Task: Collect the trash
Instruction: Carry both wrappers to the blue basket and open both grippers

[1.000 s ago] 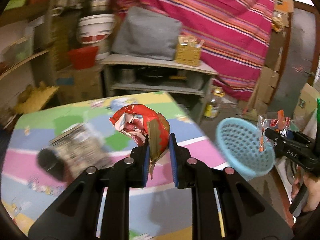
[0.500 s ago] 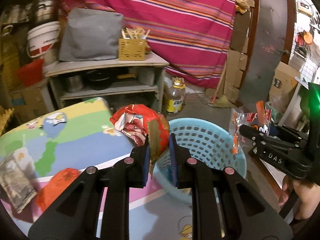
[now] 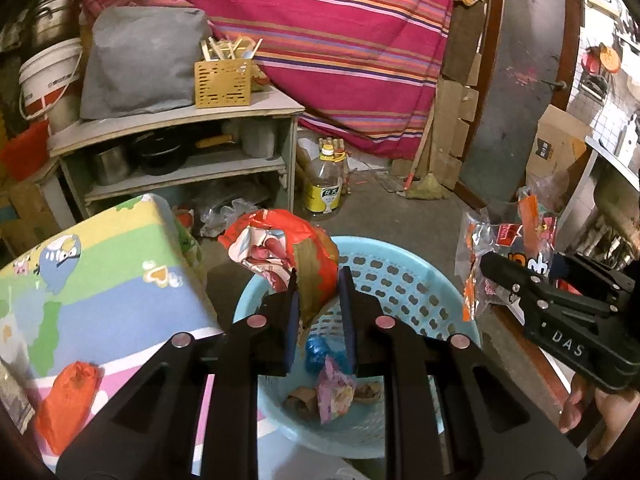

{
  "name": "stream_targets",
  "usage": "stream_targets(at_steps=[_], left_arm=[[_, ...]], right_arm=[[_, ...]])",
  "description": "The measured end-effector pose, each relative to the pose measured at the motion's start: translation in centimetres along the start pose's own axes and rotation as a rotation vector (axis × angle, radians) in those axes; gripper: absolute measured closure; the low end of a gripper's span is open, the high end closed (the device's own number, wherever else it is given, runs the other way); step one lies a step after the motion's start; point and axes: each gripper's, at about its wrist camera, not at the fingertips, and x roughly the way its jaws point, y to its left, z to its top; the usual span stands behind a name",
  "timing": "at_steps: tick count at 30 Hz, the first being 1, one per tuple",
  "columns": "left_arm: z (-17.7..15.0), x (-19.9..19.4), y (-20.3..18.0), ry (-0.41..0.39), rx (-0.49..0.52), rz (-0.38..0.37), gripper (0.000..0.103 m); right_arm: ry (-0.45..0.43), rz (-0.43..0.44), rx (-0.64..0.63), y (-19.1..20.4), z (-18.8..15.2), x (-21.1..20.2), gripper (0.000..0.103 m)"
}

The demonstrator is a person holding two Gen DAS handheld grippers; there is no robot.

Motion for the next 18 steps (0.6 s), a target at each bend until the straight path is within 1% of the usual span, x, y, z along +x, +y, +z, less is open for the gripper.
stream_targets(at_steps=[1, 3, 6, 9, 12, 13, 15, 16, 17, 18], left_arm=[[0.1, 0.1, -0.2, 0.002, 0.005, 0.003, 0.075], [0.2, -0.2, -0.4, -0.007, 0.011, 0.013, 0.048], [0.2, -1.0, -0.4, -0.039, 0.018, 0.043, 0.031], [0.2, -1.6, 0.2, -0.051, 0.014, 0.071, 0.023], [0.2, -2.4, 1.1, -0.058, 0.003, 0.094, 0.018], [0.2, -2.7, 1.4, -0.062, 0.002, 0.105, 0.017], [0.0, -3.4, 2.1, -0.074, -0.002, 0.131, 0.012], [-0.1, -3.7, 2.4, -0.076, -0.005, 0.139, 0.011], [-0.2, -4.0, 2.8, -0.078, -0.008, 0.146, 0.01], [-0.2, -4.3, 3.1, -0.079, -0.009, 0.148, 0.01]], right_arm=[[-0.001, -0.001, 0.003, -0.1, 0.0, 0.0, 0.056], [-0.002, -0.004, 0.015, -0.3, 0.1, 0.0, 0.056], [-0.003, -0.009, 0.025, -0.7, 0.2, 0.0, 0.056], [-0.001, -0.006, 0.026, -0.7, 0.1, 0.1, 0.056], [0.008, 0.005, 0.02, -0.2, -0.1, 0.4, 0.056], [0.011, 0.009, 0.019, 0.0, -0.2, 0.7, 0.054], [0.016, 0.016, 0.021, 0.6, -0.3, 1.2, 0.053], [0.017, 0.02, 0.022, 0.9, -0.4, 1.3, 0.049], [0.017, 0.022, 0.027, 1.1, -0.5, 1.5, 0.037], [0.015, 0.017, 0.039, 1.3, -0.6, 1.7, 0.03]])
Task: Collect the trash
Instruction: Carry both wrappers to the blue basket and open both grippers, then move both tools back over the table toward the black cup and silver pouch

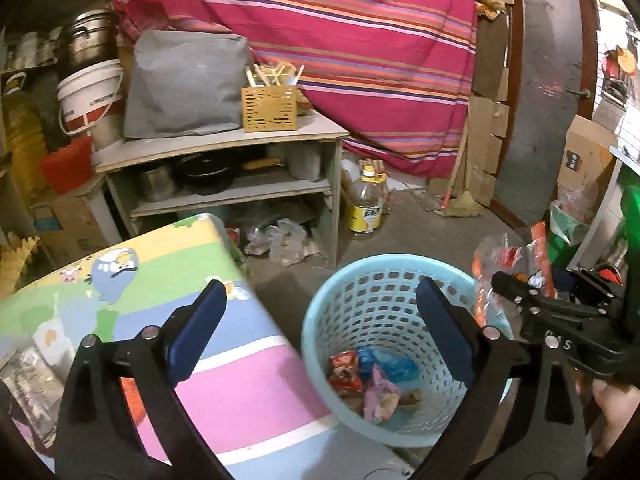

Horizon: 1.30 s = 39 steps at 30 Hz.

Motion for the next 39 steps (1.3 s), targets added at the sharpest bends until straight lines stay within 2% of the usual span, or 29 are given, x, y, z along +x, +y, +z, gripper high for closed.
stream_targets(at_steps=[1, 5, 8, 12, 14, 21, 27, 31, 39], left_arm=[[0.0, -0.2, 0.4, 0.001, -0.001, 0.005, 0.01], [-0.2, -1.4, 1.9, -0.009, -0.009, 0.035, 0.008], [-0.7, -2.5, 3.5, -0.022, -0.029, 0.053, 0.005], [-1.5, -4.1, 6.2, -0.021, -0.053, 0.088, 0.005], [-1.9, -4.7, 7.4, -0.019, -0.062, 0.114, 0.005], [-4.0, -8.3, 14.4, -0.039, -0.105, 0.268, 0.005], [-6.1, -11.8, 19.7, -0.071, -0.145, 0.359, 0.005], [-7.7, -12.9, 23.2, -0.03, -0.187, 0.368, 0.005], [-11.3, -14.2, 29.1, 0.029, -0.283, 0.421, 0.005]], right_arm=[[0.0, 0.0, 0.007, 0.1, -0.1, 0.2, 0.024], [0.034, 0.01, 0.016, 0.9, -0.7, 1.1, 0.023], [0.038, 0.008, 0.016, 1.8, -1.3, 1.1, 0.016], [0.039, -0.002, 0.008, 3.2, -1.5, 0.7, 0.015], [0.03, -0.005, 0.011, 3.8, -1.5, 0.2, 0.007], [0.008, 0.044, 0.031, 7.9, -2.3, -0.8, 0.007], [0.004, 0.05, -0.02, 12.8, -3.0, -1.2, 0.007], [-0.016, 0.054, -0.07, 16.2, -3.7, -1.8, 0.004], [-0.044, -0.011, -0.226, 22.3, -5.4, -2.6, 0.004]])
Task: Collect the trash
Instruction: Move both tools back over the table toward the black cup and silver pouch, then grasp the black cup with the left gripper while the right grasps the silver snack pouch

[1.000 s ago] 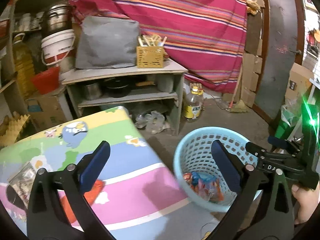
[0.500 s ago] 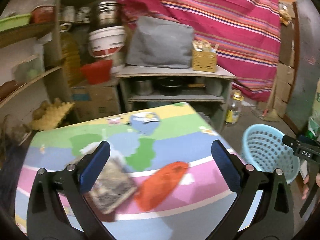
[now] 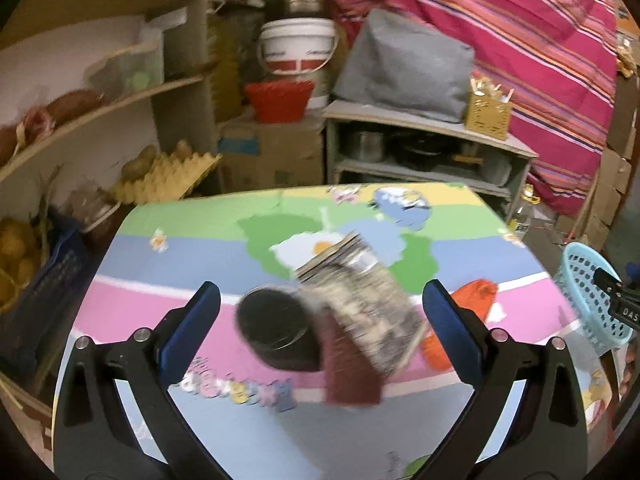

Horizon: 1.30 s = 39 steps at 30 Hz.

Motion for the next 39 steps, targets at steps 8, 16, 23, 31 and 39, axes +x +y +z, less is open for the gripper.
stream_targets(at_steps=[8, 16, 23, 31, 39], left_arm=[[-2.9, 1.1, 4.0, 0.045, -0.028, 0.014, 0.005], [-5.0, 3.4, 5.0, 0.108, -0.034, 0.002, 0.005], [-4.1, 6.0, 4.7, 0.128, -0.054, -0.044, 0.005], [-3.7, 8.1, 5.1, 0.15, -0.074, -0.119, 0.032], [-3.8, 5.3, 7.2, 0.112, -0.015, -0.036, 0.032]], right_arm=[[0.033, 0.049, 0.015, 3.4, -0.9, 0.2, 0.004], [0.064, 0.057, -0.012, 5.7, -2.1, 1.6, 0.004], [0.083, 0.051, -0.055, 6.7, -2.6, 2.5, 0.004], [0.084, 0.071, -0.077, 7.6, -2.6, 2.6, 0.004], [0.033, 0.167, -0.172, 13.6, -1.6, -0.2, 0.004]])
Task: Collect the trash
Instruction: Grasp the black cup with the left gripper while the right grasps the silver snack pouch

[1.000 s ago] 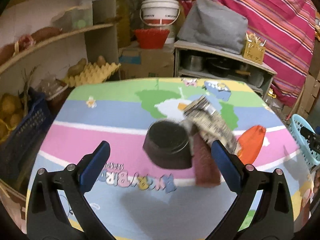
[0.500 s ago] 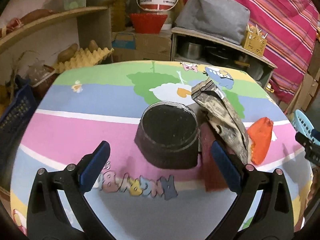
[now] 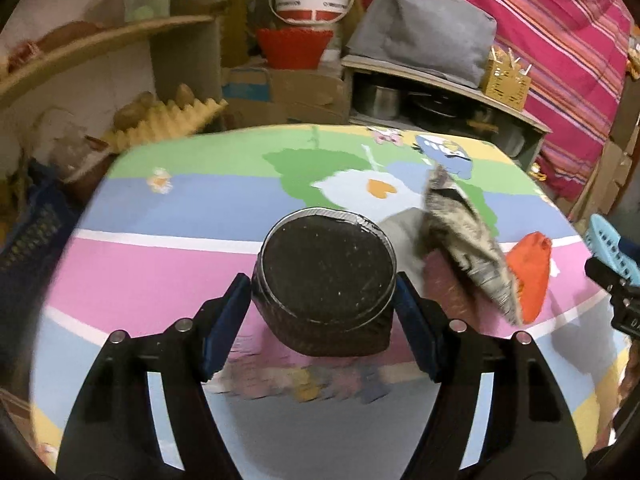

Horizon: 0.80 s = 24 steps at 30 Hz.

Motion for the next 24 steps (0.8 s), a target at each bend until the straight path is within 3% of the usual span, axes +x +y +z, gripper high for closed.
stream_targets(at_steps=[5, 11, 15, 21, 22, 23, 24], left_arm=[[0.1, -2.4, 3.6, -0.031, -0.017, 0.044, 0.032], [-0.4, -4.2, 9.0, -0.054, -0.077, 0.093, 0.032], [-0.8, -4.9, 12.5, -0.06, -0.126, 0.114, 0.032], [-1.5, -5.5, 16.1, -0.061, -0.176, 0.149, 0.032], [-1.6, -5.6, 16.5, -0.062, -0.181, 0.15, 0.032], [-1.7, -5.6, 16.7, -0.063, -0.183, 0.152, 0.032], [-1.8, -5.7, 16.9, -0.065, -0.184, 0.155, 0.032]], right_arm=[[-0.016, 0.085, -0.068, 5.9, 1.7, -1.1, 0.004], [0.03, 0.089, -0.159, 12.0, 2.8, 0.1, 0.004], [0.052, 0.109, -0.157, 14.3, 3.1, 0.6, 0.004], [0.08, 0.062, -0.2, 17.0, 3.6, 2.1, 0.005], [0.079, 0.054, -0.209, 17.3, 3.7, 2.2, 0.01], [0.081, 0.051, -0.219, 17.6, 3.8, 2.2, 0.025], [0.09, 0.059, -0.226, 17.8, 3.9, 2.3, 0.032]])
